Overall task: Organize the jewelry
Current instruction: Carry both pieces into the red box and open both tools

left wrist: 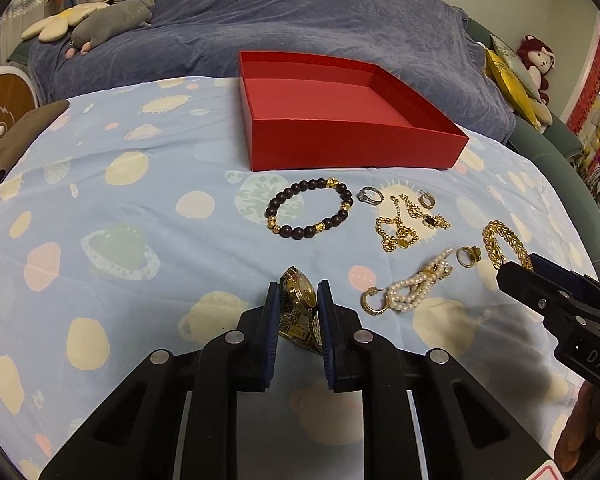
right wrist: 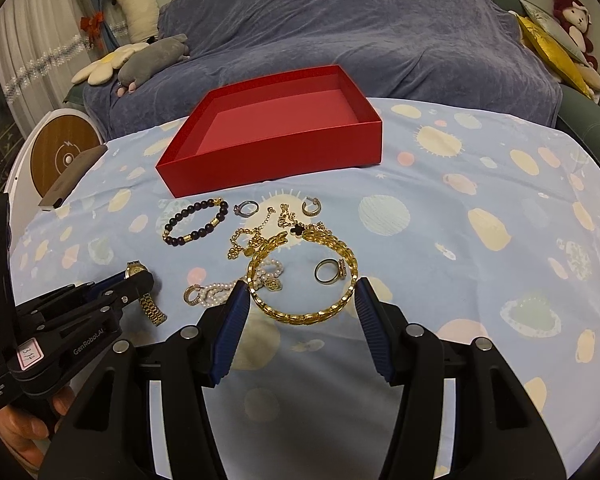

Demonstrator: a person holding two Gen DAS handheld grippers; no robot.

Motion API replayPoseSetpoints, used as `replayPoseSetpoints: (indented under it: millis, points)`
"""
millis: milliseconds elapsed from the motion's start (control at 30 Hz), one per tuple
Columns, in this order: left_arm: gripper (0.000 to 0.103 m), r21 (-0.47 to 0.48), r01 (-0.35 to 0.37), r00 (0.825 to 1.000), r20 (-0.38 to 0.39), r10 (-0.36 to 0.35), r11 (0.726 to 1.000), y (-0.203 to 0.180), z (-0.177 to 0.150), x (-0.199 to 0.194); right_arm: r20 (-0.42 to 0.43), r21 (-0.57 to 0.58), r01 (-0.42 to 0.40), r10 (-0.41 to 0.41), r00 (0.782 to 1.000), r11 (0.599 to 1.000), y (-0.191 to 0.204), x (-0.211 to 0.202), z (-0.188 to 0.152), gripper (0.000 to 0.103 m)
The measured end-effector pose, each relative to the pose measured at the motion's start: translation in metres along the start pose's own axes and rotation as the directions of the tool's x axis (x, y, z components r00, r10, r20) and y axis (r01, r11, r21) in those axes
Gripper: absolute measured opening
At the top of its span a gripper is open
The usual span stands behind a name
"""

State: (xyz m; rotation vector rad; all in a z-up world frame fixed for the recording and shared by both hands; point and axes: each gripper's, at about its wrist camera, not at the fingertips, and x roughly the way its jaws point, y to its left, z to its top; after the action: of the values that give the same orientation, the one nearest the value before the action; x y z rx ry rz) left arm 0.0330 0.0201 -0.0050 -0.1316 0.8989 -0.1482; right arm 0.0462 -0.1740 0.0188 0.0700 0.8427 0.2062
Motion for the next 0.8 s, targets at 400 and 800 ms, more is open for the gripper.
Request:
replayPoseSetpoints:
  millis: [400, 800]
  points:
    - [0.015, 0.009, 0.034, 0.997, 0.068, -0.035, 0.999, -0.003, 0.032, -0.042, 0.057, 0.021, -0.064, 0.063, 0.996, 0.998, -0.004, -0.024, 0.04, 0.053]
    - [0.015, 0.067, 0.02, 0.988, 0.155, -0.03, 0.998, -0.009, 0.172, -0.005, 0.066, 0.003, -0.087, 0.087, 0.994, 0.996, -0.011, 0.047, 0.173, 0.053]
